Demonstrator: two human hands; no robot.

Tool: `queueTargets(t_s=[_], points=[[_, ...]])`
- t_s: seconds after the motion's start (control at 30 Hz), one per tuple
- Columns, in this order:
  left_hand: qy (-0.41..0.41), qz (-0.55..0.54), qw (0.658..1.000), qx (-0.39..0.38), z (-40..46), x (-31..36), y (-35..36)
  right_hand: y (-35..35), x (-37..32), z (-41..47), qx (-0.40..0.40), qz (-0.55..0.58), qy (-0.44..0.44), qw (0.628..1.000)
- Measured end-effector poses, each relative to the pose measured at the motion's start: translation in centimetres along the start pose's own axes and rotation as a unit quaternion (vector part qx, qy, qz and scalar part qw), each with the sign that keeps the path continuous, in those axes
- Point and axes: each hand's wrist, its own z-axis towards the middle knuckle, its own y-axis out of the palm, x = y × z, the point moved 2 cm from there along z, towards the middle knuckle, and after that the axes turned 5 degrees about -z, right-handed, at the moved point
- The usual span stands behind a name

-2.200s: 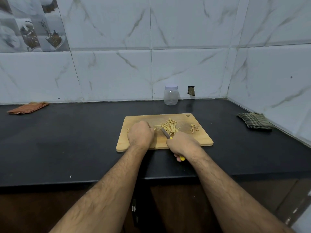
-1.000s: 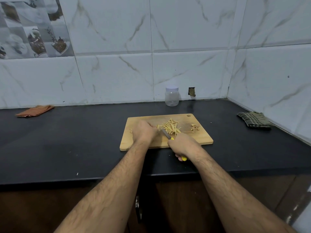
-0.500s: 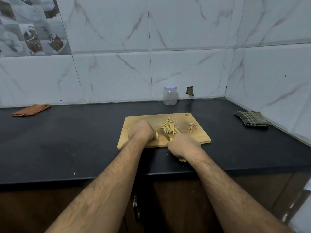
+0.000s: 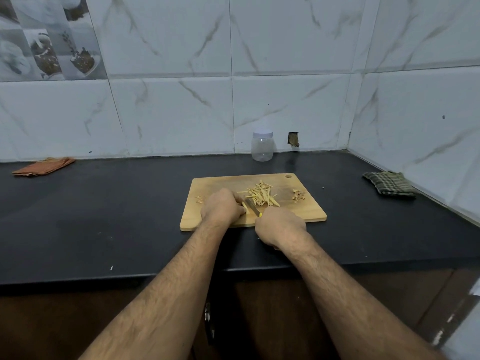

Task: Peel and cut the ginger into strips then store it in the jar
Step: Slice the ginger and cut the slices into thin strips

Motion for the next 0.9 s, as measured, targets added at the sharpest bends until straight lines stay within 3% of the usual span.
queueTargets(t_s=[0.37, 0.9], points=[[0.035, 0.023, 0.999, 0.004, -0.3, -0.4, 0.1, 0.3, -1.2, 0.3, 0.009, -0.017, -0.004, 1.0], [0.015, 0.02, 1.0, -0.012, 0.2, -0.5, 0.1, 0.3, -1.8, 0.2, -0.011, -0.04, -0.004, 0.999]])
